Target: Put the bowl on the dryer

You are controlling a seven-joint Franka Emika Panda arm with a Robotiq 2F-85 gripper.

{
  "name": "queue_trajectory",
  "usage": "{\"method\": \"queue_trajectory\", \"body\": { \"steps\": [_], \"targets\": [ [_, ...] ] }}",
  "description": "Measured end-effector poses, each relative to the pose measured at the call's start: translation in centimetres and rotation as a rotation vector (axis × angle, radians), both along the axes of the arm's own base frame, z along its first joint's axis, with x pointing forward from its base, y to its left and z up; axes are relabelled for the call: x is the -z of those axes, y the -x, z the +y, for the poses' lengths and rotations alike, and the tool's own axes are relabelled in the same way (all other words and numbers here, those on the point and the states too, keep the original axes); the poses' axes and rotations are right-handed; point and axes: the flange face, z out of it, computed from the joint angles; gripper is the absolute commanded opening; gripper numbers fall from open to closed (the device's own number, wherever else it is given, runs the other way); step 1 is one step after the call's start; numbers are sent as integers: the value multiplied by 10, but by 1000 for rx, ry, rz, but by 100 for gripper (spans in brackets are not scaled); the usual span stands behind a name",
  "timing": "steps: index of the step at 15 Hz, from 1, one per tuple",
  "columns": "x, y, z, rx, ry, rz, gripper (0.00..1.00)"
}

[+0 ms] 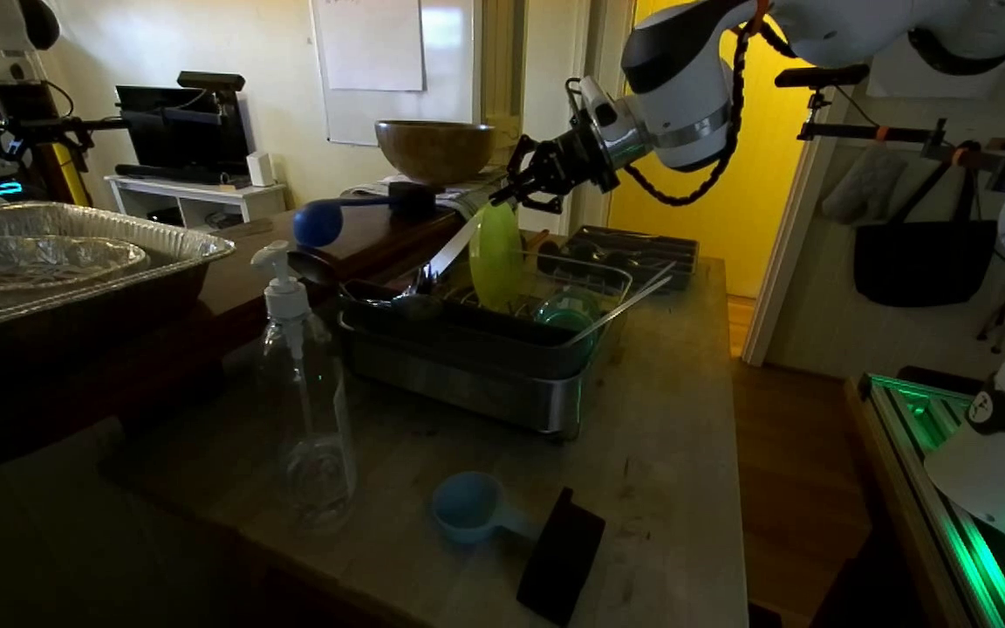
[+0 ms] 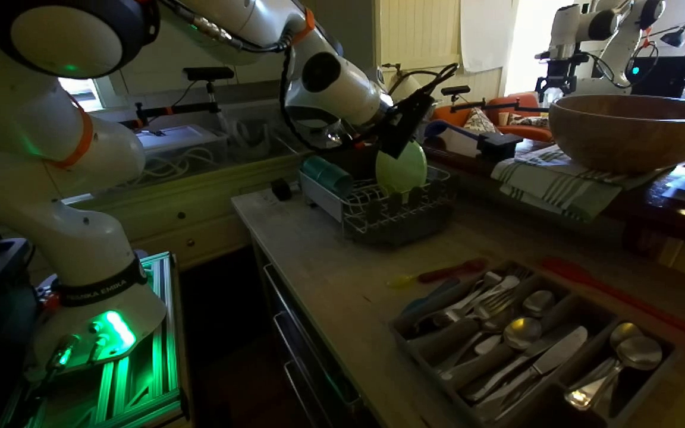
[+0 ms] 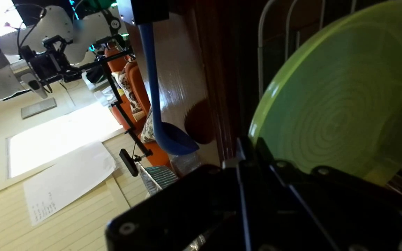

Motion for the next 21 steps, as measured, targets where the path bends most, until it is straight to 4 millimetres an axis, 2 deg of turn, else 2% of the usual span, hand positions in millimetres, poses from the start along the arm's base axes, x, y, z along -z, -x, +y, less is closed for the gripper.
{"method": "queue_trajectory", "body": {
  "steps": [11,12,13,15,21],
  "targets": [
    [1,0,0,0,-2,-1,3],
    [1,0,0,0,-2,-1,28],
    [0,0,0,0,-2,-1,29],
    [-3,-3,1,-3,-9,-18,42],
    [-10,-9,0,-16,-30,-59,88]
  ]
}}
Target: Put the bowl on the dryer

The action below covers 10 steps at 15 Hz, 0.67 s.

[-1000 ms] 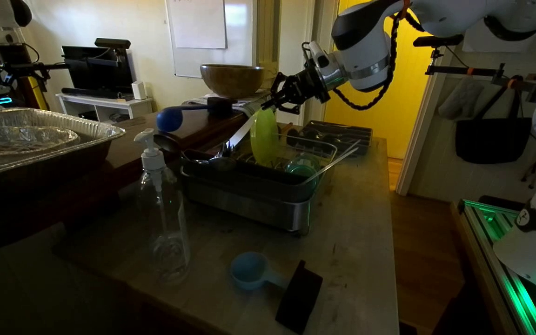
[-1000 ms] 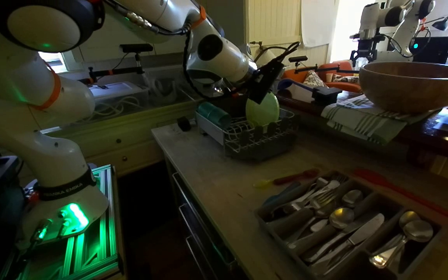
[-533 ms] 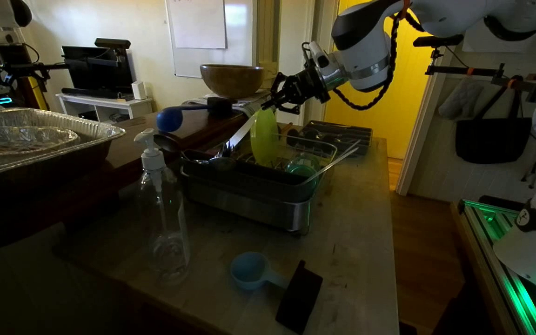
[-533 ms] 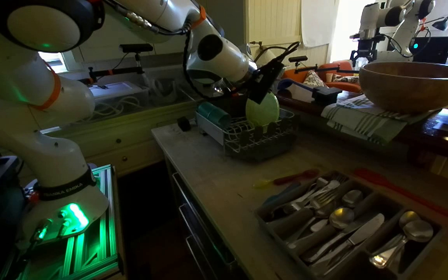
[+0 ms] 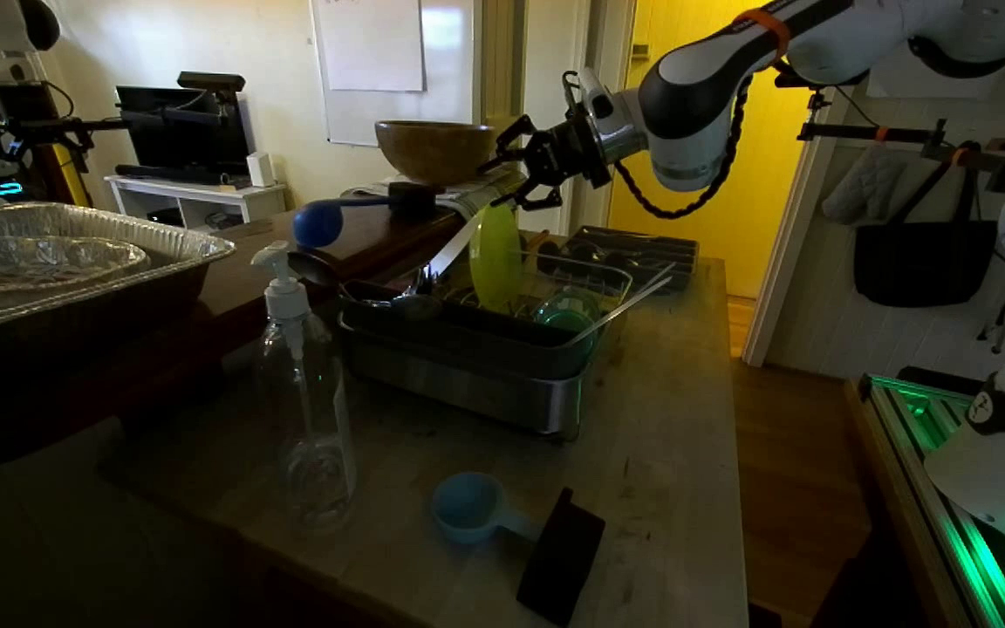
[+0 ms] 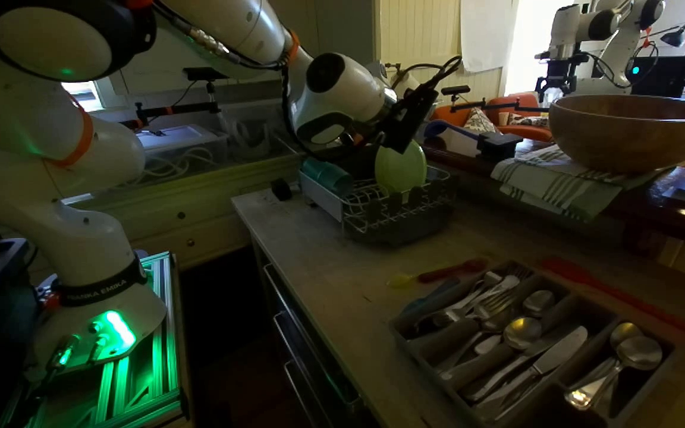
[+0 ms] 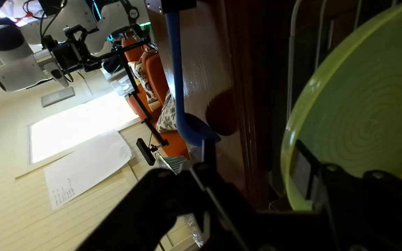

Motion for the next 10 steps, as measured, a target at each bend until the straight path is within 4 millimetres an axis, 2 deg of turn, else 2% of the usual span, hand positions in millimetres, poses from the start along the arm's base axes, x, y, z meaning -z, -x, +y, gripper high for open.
{"method": "queue_trajectory", "body": {
  "steps": [2,6,10],
  "targets": [
    [-1,0,0,-7,-2,-9,99],
    [-5,1,3,-21,-2,-27,100],
    [-18,3,8,-22,-11,-64,100]
  ]
}}
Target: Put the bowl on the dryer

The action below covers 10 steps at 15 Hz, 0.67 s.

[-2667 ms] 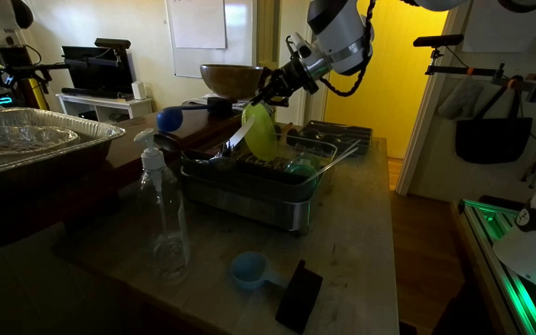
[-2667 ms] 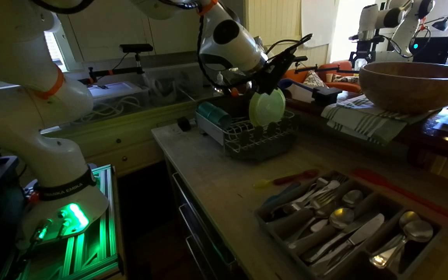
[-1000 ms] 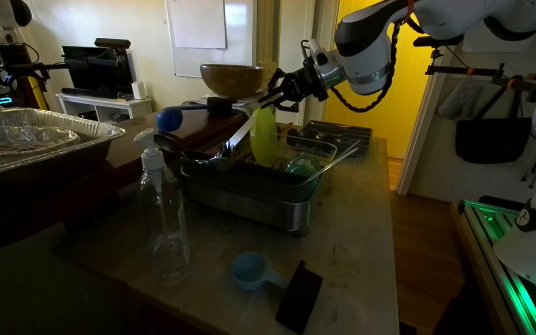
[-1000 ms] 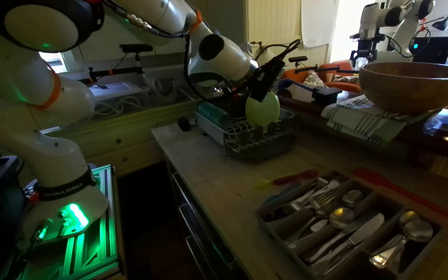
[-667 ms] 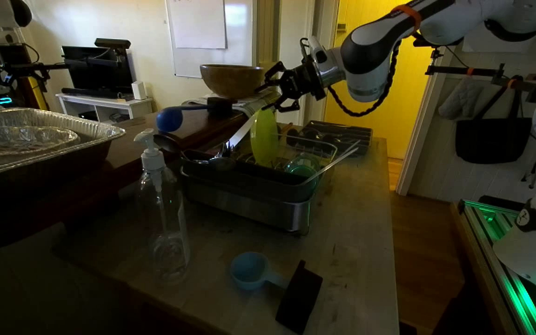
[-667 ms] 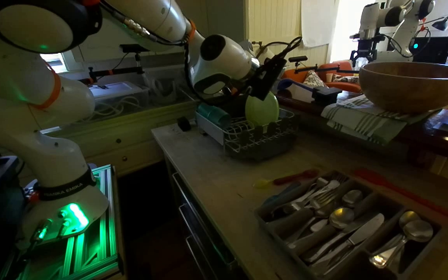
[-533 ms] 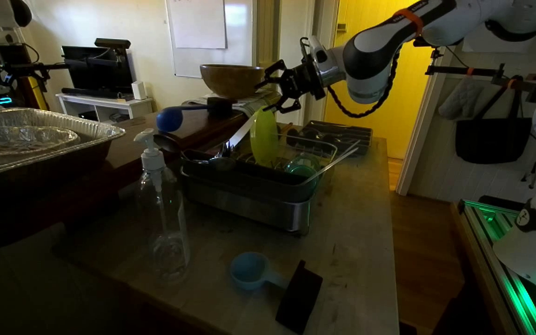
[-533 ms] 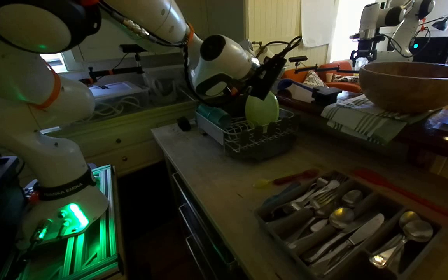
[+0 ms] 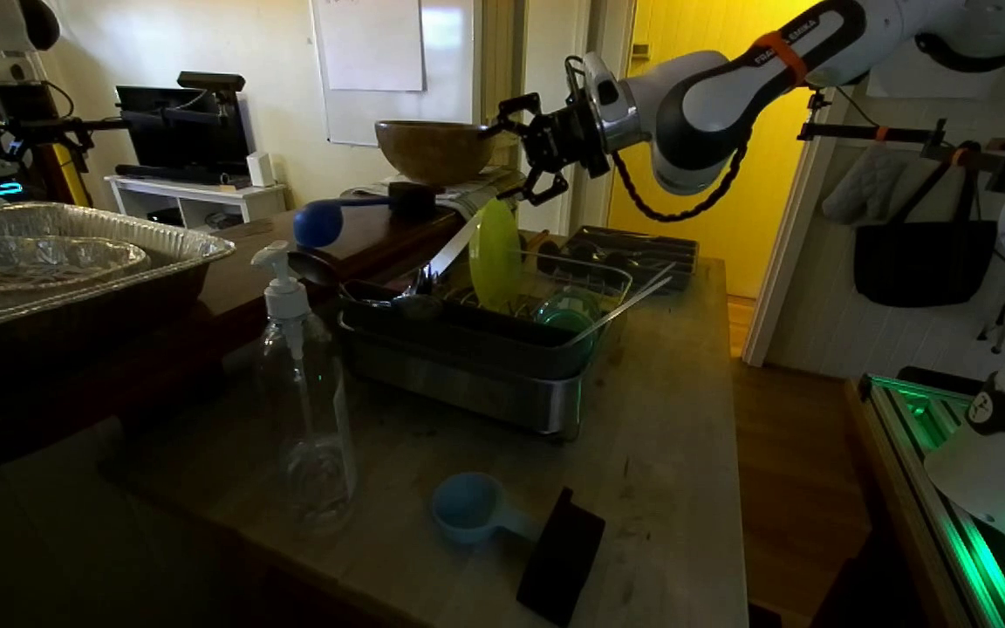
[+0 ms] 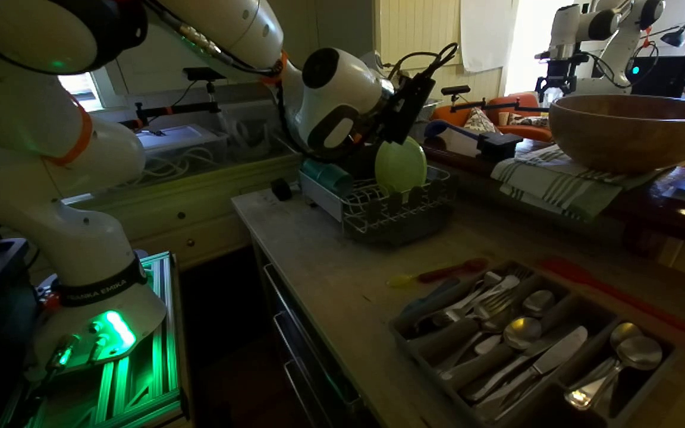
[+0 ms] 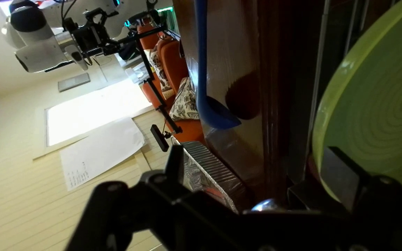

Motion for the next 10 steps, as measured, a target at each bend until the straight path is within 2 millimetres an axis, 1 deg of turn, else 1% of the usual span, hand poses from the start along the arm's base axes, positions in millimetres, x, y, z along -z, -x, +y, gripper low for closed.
{"method": "queue_trajectory", "body": {
  "steps": [7,10],
  "targets": [
    [-34,5,-3,51,-19,-71,100],
    [-45,8,-4,86,-34,-62,100]
  ]
}}
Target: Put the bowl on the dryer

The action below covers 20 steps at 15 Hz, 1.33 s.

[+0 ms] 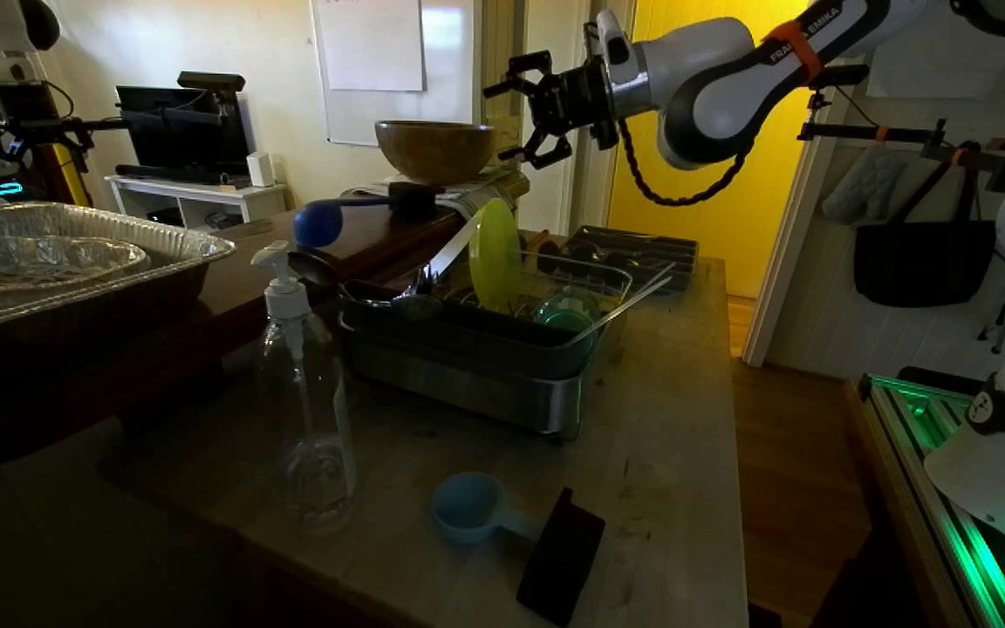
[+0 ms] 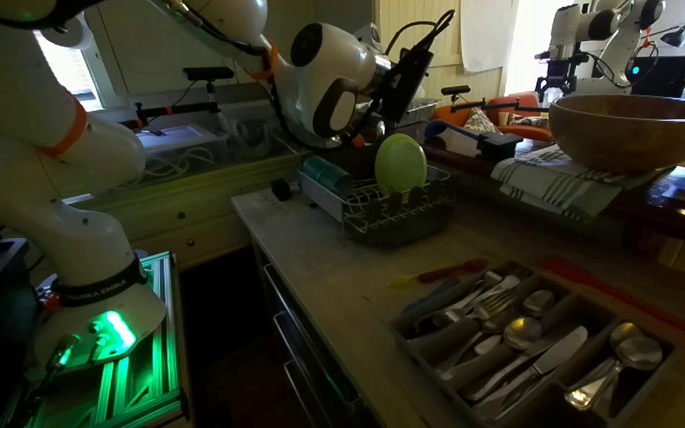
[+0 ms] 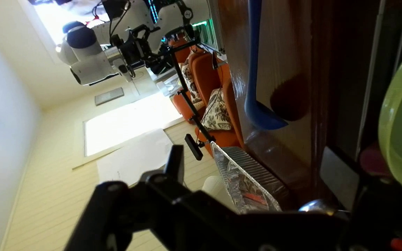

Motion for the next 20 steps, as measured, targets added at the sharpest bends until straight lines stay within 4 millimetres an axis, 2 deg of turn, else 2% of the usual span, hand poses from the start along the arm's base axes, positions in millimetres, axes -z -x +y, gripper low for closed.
{"method": "queue_trajectory", "body": {
  "steps": [9,20],
  "targets": [
    [-32,2,1,154,-161,81,100],
    [-35,-3,0,272,-184,459,100]
  ]
}}
